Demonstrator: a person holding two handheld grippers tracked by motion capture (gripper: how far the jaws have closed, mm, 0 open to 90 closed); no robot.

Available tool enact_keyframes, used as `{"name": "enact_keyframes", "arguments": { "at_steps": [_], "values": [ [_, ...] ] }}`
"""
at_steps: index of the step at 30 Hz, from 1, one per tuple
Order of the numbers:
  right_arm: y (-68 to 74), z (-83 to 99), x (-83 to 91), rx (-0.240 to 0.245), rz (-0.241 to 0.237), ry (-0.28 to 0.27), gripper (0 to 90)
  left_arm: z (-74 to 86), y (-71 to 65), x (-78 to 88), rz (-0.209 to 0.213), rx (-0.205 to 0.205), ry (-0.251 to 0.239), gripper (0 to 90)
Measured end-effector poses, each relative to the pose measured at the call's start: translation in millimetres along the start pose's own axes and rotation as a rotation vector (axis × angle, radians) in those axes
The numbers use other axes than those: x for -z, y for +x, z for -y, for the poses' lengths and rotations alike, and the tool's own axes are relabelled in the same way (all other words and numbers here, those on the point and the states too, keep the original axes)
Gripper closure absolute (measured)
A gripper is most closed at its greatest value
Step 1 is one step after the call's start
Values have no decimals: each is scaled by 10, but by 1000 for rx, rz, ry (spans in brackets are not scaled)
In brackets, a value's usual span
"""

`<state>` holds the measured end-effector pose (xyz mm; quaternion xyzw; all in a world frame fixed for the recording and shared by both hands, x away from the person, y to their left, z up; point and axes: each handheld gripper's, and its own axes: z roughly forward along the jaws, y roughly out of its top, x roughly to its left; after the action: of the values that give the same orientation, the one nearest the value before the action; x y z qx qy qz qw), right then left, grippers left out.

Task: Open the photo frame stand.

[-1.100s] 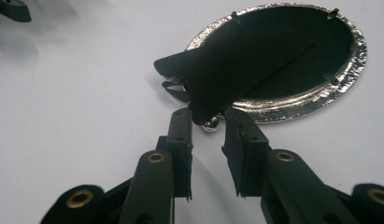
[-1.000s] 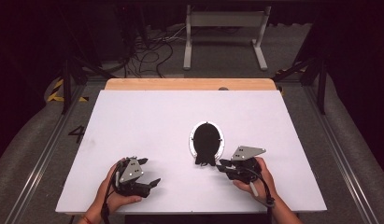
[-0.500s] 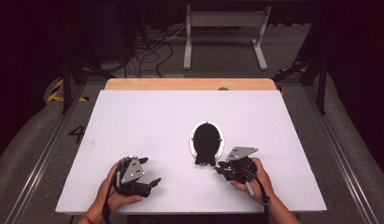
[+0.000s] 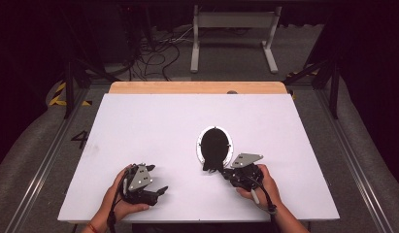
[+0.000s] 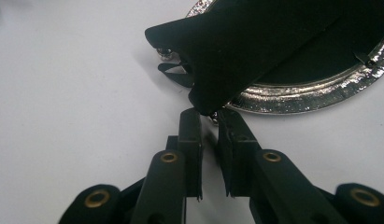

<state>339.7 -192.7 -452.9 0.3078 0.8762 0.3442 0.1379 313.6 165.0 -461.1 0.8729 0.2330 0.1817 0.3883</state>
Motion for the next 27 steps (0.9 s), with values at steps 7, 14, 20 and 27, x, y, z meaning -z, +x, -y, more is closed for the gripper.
{"name": "enact_keyframes", "arguments": {
  "at_steps": [7, 14, 20, 27],
  "values": [
    [-16, 14, 5, -22, -13, -20, 800, -2, -1, -11, 6, 3, 3, 190],
    [-91, 35, 12, -105, -122, -71, 684, -5, -9, -53, 2, 4, 35, 187],
    [-165, 38, -23, -195, -216, -98, 561, -18, -19, -70, 16, 11, 39, 184],
    [-232, 28, -69, -298, -339, -126, 439, -37, -66, -129, 34, -2, 59, 182]
  ]
}}
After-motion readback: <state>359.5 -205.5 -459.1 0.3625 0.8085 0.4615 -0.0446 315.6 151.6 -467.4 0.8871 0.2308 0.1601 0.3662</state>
